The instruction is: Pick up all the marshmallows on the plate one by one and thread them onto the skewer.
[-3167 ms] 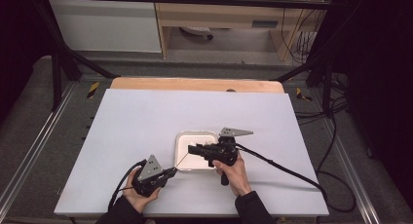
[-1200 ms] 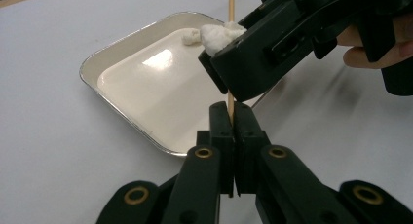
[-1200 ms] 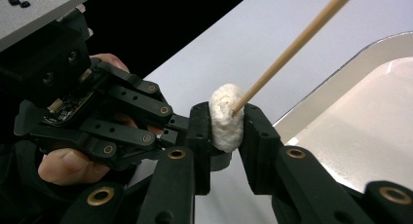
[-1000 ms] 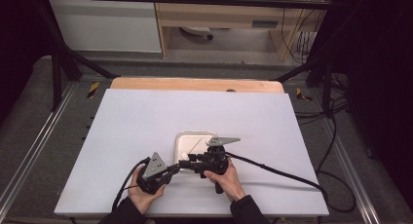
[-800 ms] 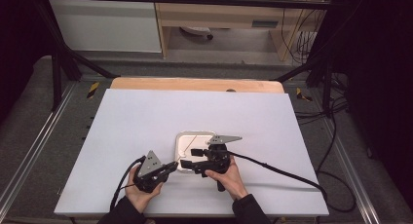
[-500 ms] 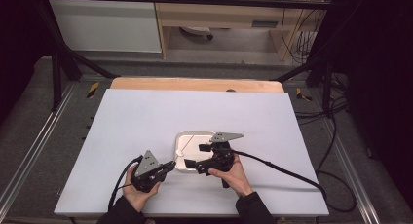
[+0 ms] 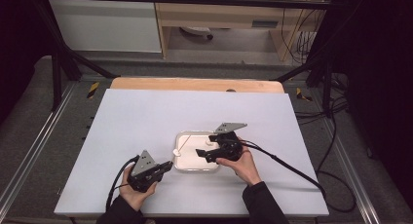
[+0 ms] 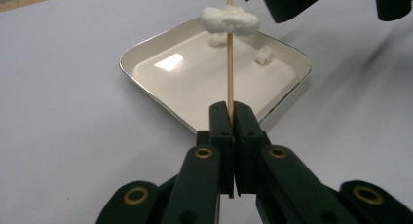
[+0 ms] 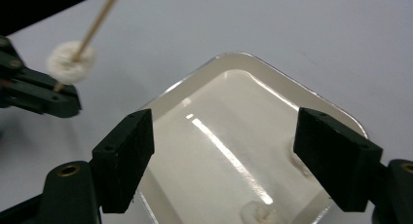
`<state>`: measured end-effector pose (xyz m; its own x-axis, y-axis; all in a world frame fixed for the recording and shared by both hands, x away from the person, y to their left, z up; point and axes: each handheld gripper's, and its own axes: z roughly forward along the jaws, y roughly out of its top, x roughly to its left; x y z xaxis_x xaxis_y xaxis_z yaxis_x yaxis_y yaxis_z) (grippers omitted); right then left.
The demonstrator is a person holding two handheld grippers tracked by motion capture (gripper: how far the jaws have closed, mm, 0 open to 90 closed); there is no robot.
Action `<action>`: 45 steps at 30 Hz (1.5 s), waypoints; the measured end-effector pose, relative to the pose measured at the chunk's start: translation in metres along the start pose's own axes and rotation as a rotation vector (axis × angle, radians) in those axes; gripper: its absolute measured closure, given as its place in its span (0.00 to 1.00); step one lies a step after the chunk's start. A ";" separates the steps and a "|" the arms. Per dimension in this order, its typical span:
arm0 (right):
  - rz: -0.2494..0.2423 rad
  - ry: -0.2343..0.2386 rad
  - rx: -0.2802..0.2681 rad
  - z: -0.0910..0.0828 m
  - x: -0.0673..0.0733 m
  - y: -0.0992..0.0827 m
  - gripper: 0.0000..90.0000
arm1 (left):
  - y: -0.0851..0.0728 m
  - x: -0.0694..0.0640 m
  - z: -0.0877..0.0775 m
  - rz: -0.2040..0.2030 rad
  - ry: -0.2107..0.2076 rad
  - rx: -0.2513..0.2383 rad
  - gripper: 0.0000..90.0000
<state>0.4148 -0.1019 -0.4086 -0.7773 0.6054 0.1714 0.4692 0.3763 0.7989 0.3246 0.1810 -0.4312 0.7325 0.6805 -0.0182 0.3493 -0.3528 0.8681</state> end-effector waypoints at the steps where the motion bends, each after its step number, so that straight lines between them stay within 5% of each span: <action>1: -0.006 -0.012 0.009 0.002 -0.003 0.000 0.27 | 0.000 0.000 0.001 0.002 -0.013 -0.009 0.98; 10: -0.029 -0.088 0.070 0.022 -0.023 -0.003 0.21 | 0.000 0.001 0.001 -0.002 -0.011 -0.004 0.98; 18: -0.029 -0.096 0.091 0.030 -0.033 -0.004 0.18 | -0.001 0.001 0.002 -0.001 -0.013 0.002 0.98; 28: -0.039 -0.123 0.118 0.039 -0.037 -0.008 0.45 | -0.001 0.001 0.002 0.003 -0.015 0.004 0.98; 45: -0.065 -0.155 0.139 0.042 -0.038 -0.011 0.74 | -0.001 0.000 0.002 0.002 -0.002 0.009 0.98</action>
<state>0.4566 -0.0995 -0.4483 -0.7392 0.6731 0.0225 0.4815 0.5049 0.7163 0.3258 0.1803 -0.4328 0.7344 0.6785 -0.0173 0.3532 -0.3603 0.8634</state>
